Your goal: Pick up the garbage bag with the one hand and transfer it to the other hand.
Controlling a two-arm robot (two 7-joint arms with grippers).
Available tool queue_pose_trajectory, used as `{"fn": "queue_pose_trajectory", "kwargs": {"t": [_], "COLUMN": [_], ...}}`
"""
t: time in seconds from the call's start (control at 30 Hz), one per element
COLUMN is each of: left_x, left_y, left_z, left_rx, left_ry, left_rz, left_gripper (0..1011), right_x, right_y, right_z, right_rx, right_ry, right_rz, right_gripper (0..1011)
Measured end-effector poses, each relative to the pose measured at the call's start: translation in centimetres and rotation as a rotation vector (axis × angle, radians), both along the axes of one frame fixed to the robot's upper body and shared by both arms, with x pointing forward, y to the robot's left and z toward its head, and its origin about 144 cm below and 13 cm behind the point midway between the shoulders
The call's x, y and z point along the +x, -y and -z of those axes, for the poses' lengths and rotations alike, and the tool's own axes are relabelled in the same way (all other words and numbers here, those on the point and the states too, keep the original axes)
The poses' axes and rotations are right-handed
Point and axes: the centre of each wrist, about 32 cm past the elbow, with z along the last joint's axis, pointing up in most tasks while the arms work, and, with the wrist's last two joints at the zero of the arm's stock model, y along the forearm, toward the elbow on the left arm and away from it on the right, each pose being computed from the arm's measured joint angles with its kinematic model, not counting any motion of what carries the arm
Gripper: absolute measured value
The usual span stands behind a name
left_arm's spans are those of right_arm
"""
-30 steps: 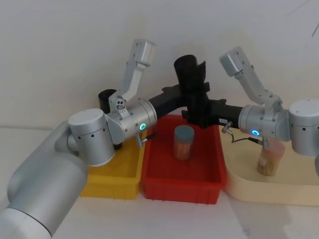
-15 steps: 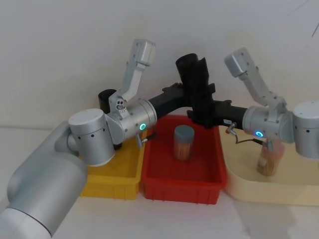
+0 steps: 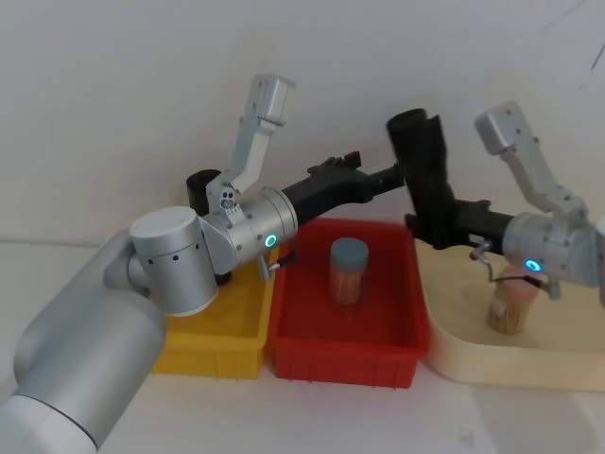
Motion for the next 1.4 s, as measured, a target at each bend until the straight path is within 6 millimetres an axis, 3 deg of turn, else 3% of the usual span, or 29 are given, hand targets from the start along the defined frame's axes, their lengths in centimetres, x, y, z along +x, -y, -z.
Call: {"fn": "queue_pose_trajectory", "kwargs": {"t": [0.73, 1.23, 1.37, 1.4], "left_x": [0.0, 0.0, 0.0, 0.0], "left_y": [0.0, 0.0, 0.0, 0.0], "left_z": [0.0, 0.0, 0.0, 0.0], "left_rx": [0.000, 0.000, 0.000, 0.000], "left_ry": [0.000, 0.000, 0.000, 0.000], "left_rz": [0.000, 0.000, 0.000, 0.000], "left_gripper": [1001, 1001, 1000, 1001], "right_x": [-2.4, -4.3, -4.6, -4.7], "right_y": [5.5, 8.1, 8.4, 8.5], "right_z": [-0.9, 0.1, 0.2, 0.2], "right_rx": [-0.099, -0.187, -0.200, -0.204], "right_ry": [0.063, -0.007, -0.013, -0.016], "right_rz": [0.296, 0.407, 0.420, 0.424], "right_gripper": [517, 517, 599, 663]}}
